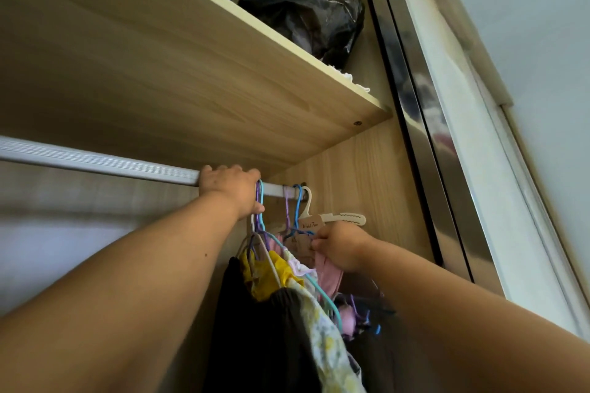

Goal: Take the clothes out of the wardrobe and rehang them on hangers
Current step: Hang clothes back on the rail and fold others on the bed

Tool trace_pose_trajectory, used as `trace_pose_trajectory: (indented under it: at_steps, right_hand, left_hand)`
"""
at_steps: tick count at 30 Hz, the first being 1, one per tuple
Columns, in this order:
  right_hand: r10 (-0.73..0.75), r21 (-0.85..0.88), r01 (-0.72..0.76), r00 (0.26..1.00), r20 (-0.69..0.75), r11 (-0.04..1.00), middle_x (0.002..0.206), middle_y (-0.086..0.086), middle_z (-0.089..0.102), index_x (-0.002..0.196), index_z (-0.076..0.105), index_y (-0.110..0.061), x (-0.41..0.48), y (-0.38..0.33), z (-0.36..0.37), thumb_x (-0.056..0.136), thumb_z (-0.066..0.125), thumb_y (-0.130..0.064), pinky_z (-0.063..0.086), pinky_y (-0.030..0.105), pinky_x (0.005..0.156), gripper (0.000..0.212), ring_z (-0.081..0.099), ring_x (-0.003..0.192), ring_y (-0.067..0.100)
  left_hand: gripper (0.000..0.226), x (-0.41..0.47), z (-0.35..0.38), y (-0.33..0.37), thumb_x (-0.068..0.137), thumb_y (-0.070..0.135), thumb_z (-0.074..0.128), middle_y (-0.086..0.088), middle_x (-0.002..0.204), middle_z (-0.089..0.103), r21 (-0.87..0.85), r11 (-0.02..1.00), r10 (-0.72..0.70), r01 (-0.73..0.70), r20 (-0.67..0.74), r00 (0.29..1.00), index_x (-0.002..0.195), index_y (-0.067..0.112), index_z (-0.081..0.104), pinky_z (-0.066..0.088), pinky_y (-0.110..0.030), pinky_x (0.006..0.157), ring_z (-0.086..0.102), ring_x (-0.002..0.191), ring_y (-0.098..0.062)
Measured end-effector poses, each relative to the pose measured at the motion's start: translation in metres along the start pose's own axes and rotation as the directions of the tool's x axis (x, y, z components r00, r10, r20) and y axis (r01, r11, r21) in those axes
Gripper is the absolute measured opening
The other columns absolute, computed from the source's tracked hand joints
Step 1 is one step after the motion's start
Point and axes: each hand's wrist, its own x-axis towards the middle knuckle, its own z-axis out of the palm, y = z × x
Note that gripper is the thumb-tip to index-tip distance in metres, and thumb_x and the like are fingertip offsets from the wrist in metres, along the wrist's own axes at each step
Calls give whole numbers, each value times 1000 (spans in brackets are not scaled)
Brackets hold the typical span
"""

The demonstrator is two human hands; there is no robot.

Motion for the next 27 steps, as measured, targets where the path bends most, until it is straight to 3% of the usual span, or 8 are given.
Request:
trace_pose_trajectory:
  at_steps: [3, 7, 9, 13, 15, 17, 22, 27]
  right_hand:
    - [-56, 2, 56, 998, 23, 998, 118, 10, 63, 123, 60, -11, -3, -10, -3, 97, 46, -21, 38, 21, 75, 31, 59, 99, 23]
    - [-87, 24, 87, 996, 31, 996, 90, 3, 61, 121, 60, -9, -5, -14, -3, 96, 47, -19, 42, 18, 56, 30, 53, 65, 11]
    - [-77, 83, 74, 996, 41, 994, 88, 1, 57, 120, 60, -12, -7, -13, -3, 97, 46, -21, 40, 17, 54, 28, 50, 64, 10]
    - [-85, 236, 78, 996, 19, 969, 105, 5, 59, 128, 55, -21, -20, -16, -5, 97, 45, -32, 45, 26, 76, 34, 52, 88, 17]
    - [-81, 178, 84, 996, -23, 980, 133, 10, 51, 139, 42, -23, -28, -17, -9, 96, 46, -42, 39, 30, 97, 47, 51, 115, 23]
    - [-98, 81, 102, 994, -55, 991, 149, 9, 34, 147, 27, -26, -36, -18, -8, 92, 49, -50, 27, 30, 109, 64, 32, 137, 25]
    - [-89, -270, 47, 986, -144, 962, 158, 4, 7, 149, 4, -37, -62, -21, -13, 81, 45, -71, 22, 50, 111, 87, 14, 144, 28]
    - [-207, -437, 41, 918, -338, 899, 159, 0, 3, 149, -1, -36, -120, -4, -39, 83, 36, -74, 18, 51, 115, 85, 7, 145, 22]
  left_hand:
    - [61, -2, 2, -2, 81, 64, 55, -7, 131, 49, 17, 1000, 4, -4, -4, 1000, 134, 37, 40, 31, -41, 97, 44, 122, -30]
    - [62, -3, 8, 0, 82, 69, 48, -9, 131, 45, 63, 998, -5, 6, -17, 1000, 137, 43, 34, 29, -43, 97, 41, 122, -31]
    - [62, -4, 12, 2, 82, 71, 44, -10, 130, 44, 86, 996, -9, 12, -44, 999, 137, 45, 32, 28, -45, 97, 40, 120, -31]
    - [80, -10, 13, 7, 78, 77, 44, -9, 138, 38, 118, 993, -18, 19, -16, 1000, 146, 46, 15, 22, -49, 104, 34, 127, -32]
    - [88, -15, 12, 11, 77, 77, 46, -7, 152, 24, 76, 997, -14, 12, 24, 1000, 148, 44, 6, 10, -54, 111, 19, 139, -33]
    - [88, -27, 13, 17, 79, 74, 47, -3, 160, 6, -56, 998, 9, -6, 41, 999, 149, 42, 4, 4, -55, 113, 1, 146, -31]
    - [83, -76, 5, 41, 85, 63, 48, 4, 160, -2, -323, 937, 118, -131, -60, 991, 150, 35, 6, 4, -58, 113, -9, 147, -21]
    - [79, -142, -16, 78, 84, 54, 49, 8, 159, 3, -438, 839, 232, -323, -248, 940, 150, 33, 11, 6, -54, 114, -3, 146, -13]
